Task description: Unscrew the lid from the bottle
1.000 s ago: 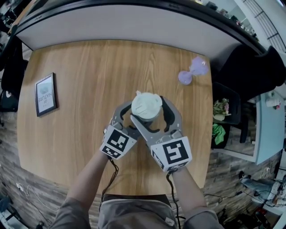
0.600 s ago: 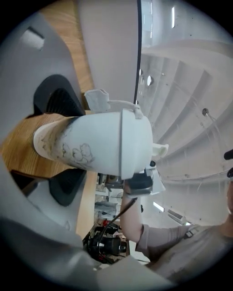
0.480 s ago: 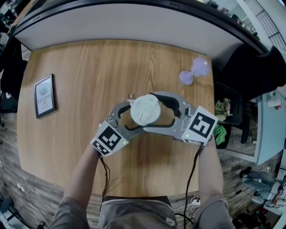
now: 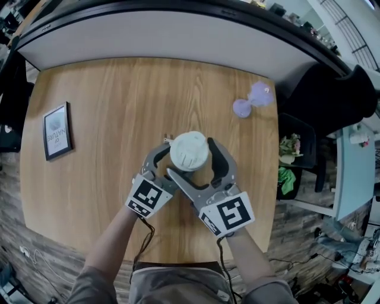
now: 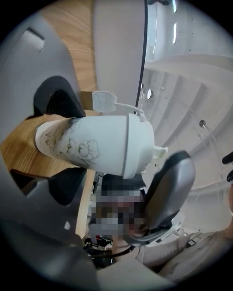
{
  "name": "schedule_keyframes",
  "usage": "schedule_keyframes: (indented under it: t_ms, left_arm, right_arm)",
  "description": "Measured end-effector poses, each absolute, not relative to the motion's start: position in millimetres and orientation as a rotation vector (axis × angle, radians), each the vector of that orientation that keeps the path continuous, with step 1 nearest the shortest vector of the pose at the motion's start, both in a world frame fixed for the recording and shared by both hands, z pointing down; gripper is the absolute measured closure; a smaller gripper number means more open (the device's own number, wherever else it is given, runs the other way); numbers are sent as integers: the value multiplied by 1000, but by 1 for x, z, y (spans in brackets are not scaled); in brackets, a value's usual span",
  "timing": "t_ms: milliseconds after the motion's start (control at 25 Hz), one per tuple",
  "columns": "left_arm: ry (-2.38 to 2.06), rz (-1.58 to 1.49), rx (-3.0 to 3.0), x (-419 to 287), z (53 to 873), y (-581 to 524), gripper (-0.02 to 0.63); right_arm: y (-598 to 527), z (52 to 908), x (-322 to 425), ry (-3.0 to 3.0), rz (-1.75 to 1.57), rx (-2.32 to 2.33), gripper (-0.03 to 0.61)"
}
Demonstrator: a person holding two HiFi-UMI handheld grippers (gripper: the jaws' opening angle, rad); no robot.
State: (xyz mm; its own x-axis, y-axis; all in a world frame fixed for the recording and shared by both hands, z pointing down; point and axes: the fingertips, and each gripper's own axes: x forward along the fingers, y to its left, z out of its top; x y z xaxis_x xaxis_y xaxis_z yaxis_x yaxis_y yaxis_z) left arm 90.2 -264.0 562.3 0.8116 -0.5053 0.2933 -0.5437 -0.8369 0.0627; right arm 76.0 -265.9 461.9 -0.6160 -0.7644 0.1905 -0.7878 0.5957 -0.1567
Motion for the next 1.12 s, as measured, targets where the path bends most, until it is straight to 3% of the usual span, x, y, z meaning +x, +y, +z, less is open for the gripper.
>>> schedule_keyframes:
  t_ms: [560, 1120]
  left_arm:
    - [-955, 404, 2829, 87, 563, -261, 282]
    - [-537, 462, 2968, 82, 565, -258, 287]
  right_arm:
    - [-280, 476, 66, -2580, 195, 1347, 117]
    - [-260, 475, 46, -2775, 177, 229, 117]
